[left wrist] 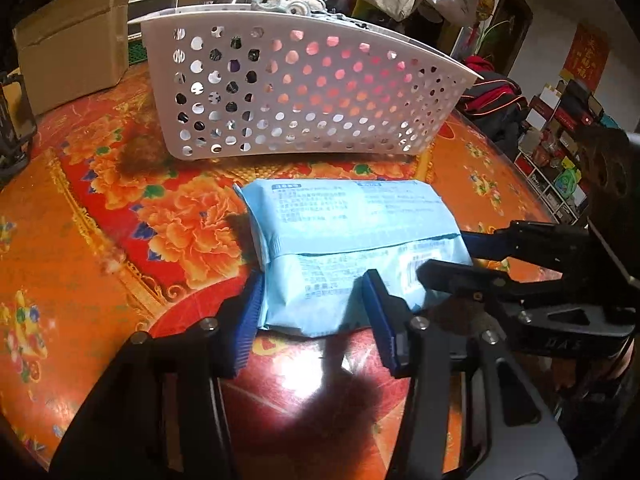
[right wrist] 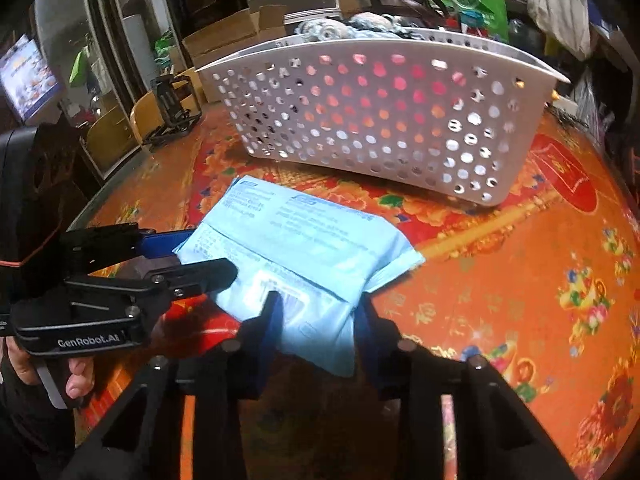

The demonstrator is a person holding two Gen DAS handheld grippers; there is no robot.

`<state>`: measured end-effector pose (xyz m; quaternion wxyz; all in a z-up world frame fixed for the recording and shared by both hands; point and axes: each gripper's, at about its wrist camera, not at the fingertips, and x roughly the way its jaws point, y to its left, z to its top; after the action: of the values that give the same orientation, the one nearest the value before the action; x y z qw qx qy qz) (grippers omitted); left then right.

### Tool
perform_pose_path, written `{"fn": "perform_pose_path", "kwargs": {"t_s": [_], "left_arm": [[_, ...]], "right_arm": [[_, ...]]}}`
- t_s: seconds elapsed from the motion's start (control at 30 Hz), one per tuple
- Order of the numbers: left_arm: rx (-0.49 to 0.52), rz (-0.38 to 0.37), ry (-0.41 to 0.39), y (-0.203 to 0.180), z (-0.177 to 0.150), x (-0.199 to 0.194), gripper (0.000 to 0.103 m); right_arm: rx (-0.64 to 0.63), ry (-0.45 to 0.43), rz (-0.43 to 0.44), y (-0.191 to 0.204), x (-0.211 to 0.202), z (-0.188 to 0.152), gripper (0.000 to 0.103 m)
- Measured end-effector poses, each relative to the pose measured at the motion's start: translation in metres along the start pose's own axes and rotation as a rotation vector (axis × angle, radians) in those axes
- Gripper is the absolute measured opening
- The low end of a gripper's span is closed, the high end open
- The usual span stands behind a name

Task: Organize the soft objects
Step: 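Grasp the light-blue wipes pack with the left gripper while the right gripper grasps it too, then carry the blue wipes pack into the white basket and open both grippers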

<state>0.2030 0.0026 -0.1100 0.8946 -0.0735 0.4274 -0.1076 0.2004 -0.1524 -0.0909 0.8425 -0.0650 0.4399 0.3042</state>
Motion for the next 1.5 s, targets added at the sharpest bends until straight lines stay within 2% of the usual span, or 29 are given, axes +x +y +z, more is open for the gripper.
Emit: {"fn": "perform_pose_path", "kwargs": {"t_s": [0.17,0.33,0.63,0.8,0.97,1.23,1.37,1.5], "left_arm": [[0.04,0.028,-0.015,-0.009,-0.005,-0.005,0.043],[0.016,0.002,-0.035,-0.004,-0.01,-0.013,0.038],[0.05,0.003,-0.198,-0.022,-0.015,-0.064,0.037],[0.07,0.005,-0.272,-0.034,-0.005,-0.1,0.037],[0.092,0.005,-0.323,-0.047,0.03,-0.128,0.037],[0.114,0.003,-0.364,-0.06,0.119,-0.158,0.037],[0.108,0.015,-0.346,-0.058,0.176,-0.145,0.037],[0.097,0.034,-0.292,-0.051,0.22,-0.11,0.037]], "right_arm": [[-0.024,-0.02,-0.025,0.008,-0.001,-0.003,0.025],[-0.059,-0.055,-0.071,0.021,-0.009,-0.008,0.022],[-0.109,-0.202,-0.131,0.04,-0.059,-0.012,0.021],[-0.125,-0.281,-0.133,0.046,-0.095,-0.004,0.021],[-0.134,-0.358,-0.142,0.043,-0.13,0.028,0.021],[-0.152,-0.421,-0.171,0.023,-0.162,0.11,0.021],[-0.12,-0.408,-0.162,-0.005,-0.153,0.15,0.021],[-0.1,-0.368,-0.167,-0.033,-0.125,0.179,0.021]]}}
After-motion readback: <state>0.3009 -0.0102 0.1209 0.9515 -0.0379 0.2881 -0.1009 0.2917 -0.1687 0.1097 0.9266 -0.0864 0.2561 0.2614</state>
